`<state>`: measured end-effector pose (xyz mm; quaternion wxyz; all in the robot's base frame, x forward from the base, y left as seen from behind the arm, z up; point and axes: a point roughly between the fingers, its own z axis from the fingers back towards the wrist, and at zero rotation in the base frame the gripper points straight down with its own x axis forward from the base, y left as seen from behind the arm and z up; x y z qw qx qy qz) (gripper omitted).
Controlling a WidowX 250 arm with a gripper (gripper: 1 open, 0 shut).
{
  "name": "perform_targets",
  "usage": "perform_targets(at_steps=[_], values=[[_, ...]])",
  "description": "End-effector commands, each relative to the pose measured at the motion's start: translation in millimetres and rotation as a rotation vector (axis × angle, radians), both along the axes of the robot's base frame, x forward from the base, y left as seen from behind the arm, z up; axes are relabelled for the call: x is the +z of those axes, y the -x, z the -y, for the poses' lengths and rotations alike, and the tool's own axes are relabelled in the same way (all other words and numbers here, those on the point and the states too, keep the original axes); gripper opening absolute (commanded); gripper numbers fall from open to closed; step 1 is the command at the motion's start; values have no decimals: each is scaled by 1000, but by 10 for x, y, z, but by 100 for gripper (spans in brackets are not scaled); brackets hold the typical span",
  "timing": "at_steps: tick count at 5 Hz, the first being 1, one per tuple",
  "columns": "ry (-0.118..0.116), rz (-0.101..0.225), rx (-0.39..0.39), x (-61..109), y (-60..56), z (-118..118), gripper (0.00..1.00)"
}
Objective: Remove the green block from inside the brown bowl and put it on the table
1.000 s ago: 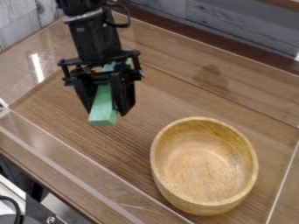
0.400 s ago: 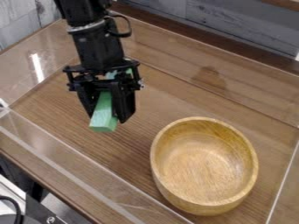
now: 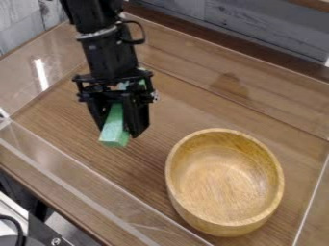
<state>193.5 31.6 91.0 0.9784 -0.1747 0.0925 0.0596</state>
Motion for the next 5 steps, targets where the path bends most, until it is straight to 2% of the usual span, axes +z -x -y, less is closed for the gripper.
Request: perform_targets(at_steps=[1, 5], values=[[-3, 38, -15, 41, -44, -42, 0], [17, 60, -69, -3, -66, -109, 0]])
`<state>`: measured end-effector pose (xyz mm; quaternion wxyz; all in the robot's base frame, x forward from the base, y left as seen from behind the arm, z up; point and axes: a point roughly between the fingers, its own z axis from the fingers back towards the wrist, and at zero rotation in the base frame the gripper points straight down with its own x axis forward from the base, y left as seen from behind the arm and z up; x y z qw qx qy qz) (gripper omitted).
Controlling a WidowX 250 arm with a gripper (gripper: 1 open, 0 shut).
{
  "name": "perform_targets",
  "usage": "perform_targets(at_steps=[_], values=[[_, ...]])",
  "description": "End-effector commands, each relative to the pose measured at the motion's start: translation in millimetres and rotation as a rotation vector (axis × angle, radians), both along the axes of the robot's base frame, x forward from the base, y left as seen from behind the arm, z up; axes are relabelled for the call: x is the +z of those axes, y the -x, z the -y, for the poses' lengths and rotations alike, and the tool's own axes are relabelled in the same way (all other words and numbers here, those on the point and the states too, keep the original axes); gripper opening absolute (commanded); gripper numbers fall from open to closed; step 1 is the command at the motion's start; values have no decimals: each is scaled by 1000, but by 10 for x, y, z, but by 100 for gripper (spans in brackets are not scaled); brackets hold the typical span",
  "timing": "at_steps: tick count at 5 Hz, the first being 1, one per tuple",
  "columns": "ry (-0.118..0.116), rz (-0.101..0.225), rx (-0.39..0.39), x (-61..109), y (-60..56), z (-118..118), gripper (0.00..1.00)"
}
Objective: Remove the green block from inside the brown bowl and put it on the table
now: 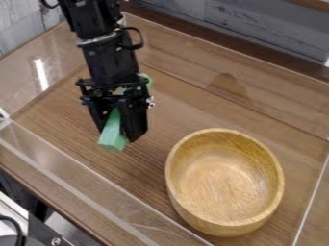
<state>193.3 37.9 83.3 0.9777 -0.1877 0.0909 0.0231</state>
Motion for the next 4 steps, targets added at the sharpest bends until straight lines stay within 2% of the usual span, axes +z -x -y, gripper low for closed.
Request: perform_targets(at_steps=[1, 4], values=[[-8, 47, -10, 71, -72, -58, 0], [9, 56, -41, 74, -86, -83, 0]])
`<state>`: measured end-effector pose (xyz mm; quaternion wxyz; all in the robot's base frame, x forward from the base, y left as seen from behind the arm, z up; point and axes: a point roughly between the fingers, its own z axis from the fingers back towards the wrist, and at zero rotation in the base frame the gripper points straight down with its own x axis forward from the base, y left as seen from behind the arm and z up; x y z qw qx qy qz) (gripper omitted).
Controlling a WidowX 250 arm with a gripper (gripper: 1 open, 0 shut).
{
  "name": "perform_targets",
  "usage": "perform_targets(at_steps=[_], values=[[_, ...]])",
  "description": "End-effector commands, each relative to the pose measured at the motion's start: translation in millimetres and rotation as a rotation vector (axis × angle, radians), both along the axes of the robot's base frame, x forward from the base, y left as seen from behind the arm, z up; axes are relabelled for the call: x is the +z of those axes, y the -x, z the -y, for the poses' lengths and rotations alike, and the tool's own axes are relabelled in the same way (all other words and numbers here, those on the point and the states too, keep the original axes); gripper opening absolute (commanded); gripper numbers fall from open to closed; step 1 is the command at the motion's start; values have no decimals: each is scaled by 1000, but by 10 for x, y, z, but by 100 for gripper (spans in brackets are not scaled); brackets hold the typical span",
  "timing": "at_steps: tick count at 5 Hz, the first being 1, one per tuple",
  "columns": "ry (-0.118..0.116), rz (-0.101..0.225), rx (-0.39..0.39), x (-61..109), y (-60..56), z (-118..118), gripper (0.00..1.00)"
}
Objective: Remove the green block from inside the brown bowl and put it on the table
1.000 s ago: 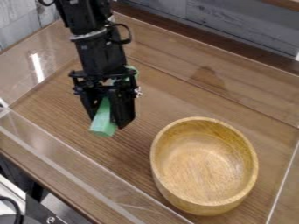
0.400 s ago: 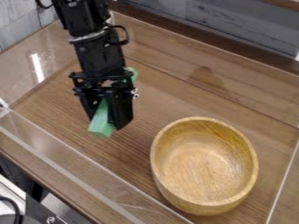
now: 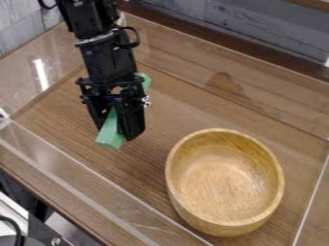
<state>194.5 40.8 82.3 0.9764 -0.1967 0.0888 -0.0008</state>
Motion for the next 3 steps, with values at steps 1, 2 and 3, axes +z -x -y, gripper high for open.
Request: perform_targets(at_steps=[1, 2, 3], values=[[-8, 44, 0, 55, -95, -72, 0], [-3, 44, -3, 32, -113, -90, 0], [3, 44, -6, 10, -130, -106, 0]])
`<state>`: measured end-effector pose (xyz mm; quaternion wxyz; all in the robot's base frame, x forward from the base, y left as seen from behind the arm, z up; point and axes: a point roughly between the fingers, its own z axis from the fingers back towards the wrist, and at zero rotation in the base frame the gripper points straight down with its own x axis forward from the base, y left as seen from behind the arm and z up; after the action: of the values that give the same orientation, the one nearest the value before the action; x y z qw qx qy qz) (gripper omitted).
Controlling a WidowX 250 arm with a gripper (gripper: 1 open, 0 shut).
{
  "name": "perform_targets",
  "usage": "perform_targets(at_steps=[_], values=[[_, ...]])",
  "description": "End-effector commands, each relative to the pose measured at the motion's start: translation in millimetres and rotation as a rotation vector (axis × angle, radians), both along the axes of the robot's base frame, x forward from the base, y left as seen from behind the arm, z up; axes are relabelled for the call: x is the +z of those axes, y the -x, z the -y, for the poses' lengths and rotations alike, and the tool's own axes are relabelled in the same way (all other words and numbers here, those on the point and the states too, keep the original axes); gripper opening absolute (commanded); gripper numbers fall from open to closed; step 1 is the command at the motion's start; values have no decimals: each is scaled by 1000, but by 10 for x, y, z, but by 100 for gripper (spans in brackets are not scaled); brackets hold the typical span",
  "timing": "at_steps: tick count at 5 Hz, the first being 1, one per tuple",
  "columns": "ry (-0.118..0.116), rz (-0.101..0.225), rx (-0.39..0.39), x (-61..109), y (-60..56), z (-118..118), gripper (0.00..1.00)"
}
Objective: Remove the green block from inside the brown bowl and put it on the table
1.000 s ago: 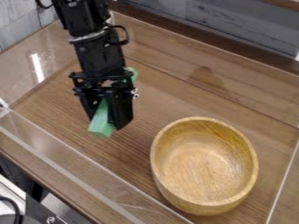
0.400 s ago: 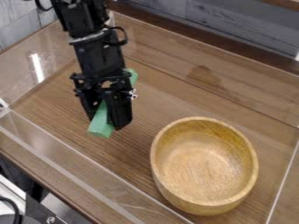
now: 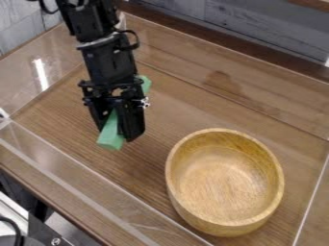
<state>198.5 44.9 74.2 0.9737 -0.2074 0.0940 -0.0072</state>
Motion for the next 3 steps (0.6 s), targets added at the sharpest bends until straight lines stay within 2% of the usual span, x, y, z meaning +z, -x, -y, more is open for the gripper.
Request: perform_targets(at_steps=[1, 3], values=[[-14, 53, 4, 70, -107, -80, 0], [-4, 51, 0, 30, -135, -106, 0]])
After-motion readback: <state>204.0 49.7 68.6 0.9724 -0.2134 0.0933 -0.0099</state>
